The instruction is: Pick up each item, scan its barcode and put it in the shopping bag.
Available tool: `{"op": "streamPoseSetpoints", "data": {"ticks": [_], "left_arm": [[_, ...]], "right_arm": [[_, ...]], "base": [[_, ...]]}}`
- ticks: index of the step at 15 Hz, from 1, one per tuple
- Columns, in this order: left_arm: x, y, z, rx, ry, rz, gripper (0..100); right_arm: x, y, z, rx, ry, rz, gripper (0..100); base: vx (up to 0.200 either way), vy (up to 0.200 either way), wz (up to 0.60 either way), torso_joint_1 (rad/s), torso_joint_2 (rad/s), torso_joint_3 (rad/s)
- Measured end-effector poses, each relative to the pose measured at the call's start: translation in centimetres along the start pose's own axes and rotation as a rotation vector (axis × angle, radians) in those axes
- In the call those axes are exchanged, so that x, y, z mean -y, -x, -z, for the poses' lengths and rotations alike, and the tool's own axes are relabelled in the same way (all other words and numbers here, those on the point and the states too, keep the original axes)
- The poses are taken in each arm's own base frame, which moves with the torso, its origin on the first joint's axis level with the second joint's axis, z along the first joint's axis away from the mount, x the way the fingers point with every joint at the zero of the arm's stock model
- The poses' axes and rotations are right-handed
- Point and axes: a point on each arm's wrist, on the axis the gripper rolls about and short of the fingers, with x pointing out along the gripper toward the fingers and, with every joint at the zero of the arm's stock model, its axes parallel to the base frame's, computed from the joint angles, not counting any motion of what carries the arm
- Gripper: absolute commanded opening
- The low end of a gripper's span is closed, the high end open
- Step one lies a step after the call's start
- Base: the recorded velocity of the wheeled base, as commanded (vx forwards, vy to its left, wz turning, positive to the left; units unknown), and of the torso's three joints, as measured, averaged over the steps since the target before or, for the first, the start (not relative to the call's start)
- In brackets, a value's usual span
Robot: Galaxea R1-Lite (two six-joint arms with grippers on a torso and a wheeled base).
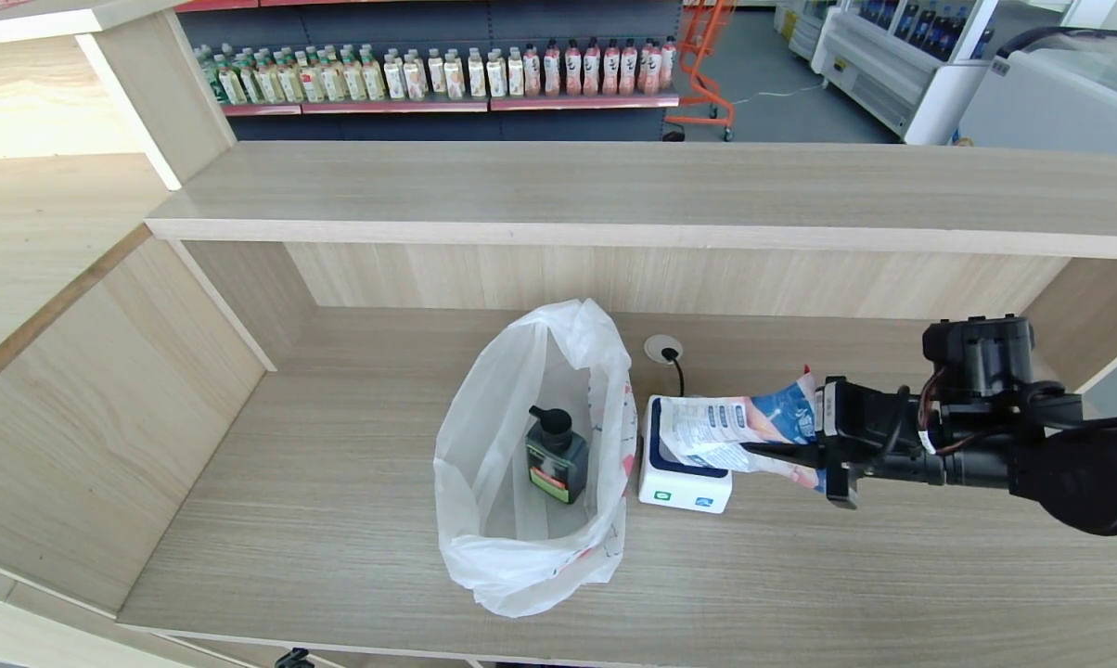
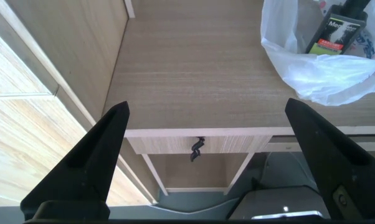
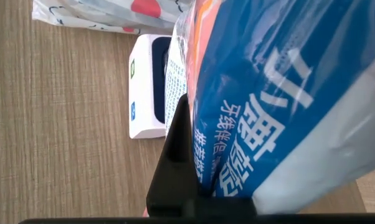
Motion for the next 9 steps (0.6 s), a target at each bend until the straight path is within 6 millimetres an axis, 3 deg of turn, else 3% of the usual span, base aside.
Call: {"op": "streamPoseSetpoints", "data": {"ticks": [9], "left_arm": [[0.0,0.0,0.0,0.0,0.0,0.0,100]], "right_arm": [[0.7,-3.2,0.9,0.062,-0.041,0.034,0]], "base": [[0.0,0.0,0.0,0.0,0.0,0.0]]}}
